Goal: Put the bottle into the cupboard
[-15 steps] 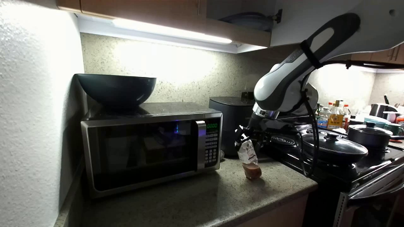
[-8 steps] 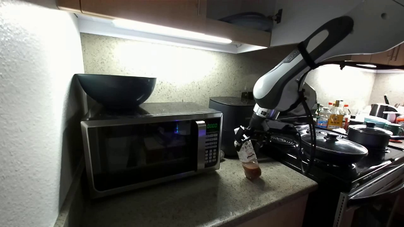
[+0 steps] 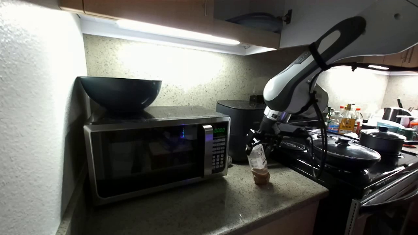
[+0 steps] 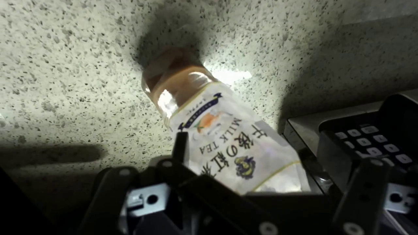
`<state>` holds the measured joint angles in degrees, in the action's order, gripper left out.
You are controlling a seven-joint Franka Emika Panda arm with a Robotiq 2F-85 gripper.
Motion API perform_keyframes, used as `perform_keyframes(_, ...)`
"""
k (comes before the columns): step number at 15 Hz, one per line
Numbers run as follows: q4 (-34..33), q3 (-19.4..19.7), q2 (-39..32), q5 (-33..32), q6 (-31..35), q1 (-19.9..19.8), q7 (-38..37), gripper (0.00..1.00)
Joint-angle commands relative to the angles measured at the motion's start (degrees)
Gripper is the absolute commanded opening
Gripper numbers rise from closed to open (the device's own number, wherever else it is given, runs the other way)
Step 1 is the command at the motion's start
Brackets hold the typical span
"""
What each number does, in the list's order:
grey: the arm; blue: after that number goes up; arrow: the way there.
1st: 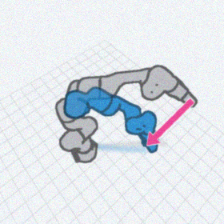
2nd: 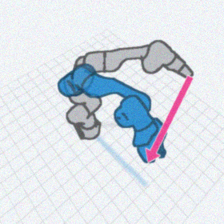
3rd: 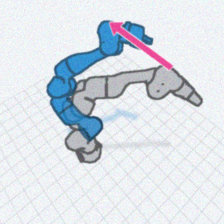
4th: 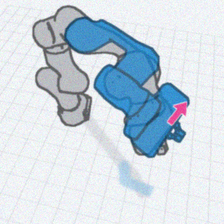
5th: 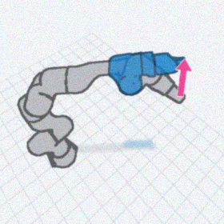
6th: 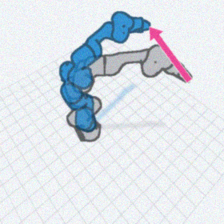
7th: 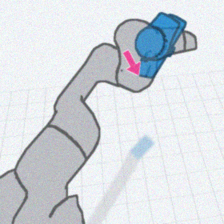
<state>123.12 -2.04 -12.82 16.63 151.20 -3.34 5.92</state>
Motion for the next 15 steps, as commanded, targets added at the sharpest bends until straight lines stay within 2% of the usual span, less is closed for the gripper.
perform_keyframes(1,-0.3,-0.2,-0.2,0.6,0.1,-0.9,1.7,1.00)
perform_keyframes(7,-0.7,-1.3,-0.3,3.7,1.5,-2.3,5.6,1.00)
perform_keyframes(12,-3.0,-3.9,-0.7,11.3,0.7,-5.2,18.7,1.00)
perform_keyframes(15,-3.8,-5.0,-1.2,15.0,-0.3,-6.2,24.1,1.00)
